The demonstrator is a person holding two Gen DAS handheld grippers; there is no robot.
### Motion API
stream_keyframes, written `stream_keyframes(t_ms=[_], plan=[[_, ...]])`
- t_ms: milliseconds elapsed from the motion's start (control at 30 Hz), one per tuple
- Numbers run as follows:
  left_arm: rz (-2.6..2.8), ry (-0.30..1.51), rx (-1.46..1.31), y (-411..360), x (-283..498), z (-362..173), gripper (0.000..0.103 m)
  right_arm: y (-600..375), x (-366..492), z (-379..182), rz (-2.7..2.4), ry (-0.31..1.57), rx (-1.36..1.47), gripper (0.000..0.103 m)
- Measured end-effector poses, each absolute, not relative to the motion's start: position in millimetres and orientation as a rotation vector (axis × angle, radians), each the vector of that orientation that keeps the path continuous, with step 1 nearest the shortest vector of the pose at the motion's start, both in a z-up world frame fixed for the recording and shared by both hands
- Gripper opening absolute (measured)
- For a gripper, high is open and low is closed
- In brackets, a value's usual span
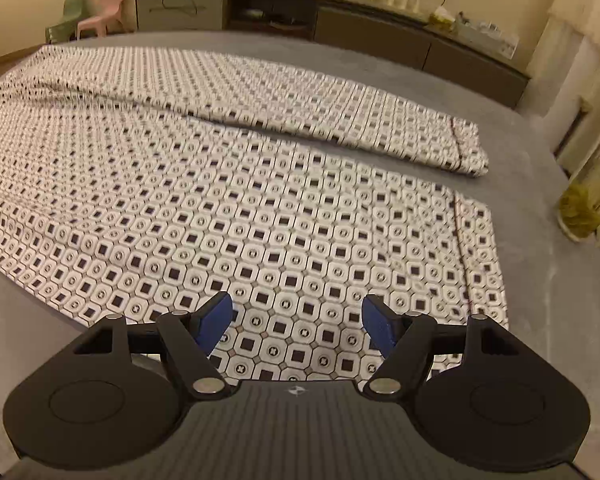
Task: Fold clothes
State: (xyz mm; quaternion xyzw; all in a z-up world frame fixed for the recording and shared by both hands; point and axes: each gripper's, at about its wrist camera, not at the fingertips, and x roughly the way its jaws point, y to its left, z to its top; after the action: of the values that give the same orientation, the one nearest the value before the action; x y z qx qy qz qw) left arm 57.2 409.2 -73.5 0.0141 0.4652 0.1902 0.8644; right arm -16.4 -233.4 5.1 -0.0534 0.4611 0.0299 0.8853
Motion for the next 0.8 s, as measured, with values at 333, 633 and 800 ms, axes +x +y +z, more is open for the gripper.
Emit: stream_keyframes(t_ms=[333, 633, 800], plan=[[0.237, 0.871, 0.085, 331, 90, -32, 0.034, -271, -15, 14, 0.027, 0.963, -0.037, 0.079], [0.135, 0.976, 0.157, 270, 141, -79, 0.037, -304, 23, -1, -0.053, 0.923, 0.034, 0.070], [0.154, 0.958, 0.090, 283, 143, -81, 0.036, -315, 18, 4, -0.112, 0.965, 0.021, 0.070]])
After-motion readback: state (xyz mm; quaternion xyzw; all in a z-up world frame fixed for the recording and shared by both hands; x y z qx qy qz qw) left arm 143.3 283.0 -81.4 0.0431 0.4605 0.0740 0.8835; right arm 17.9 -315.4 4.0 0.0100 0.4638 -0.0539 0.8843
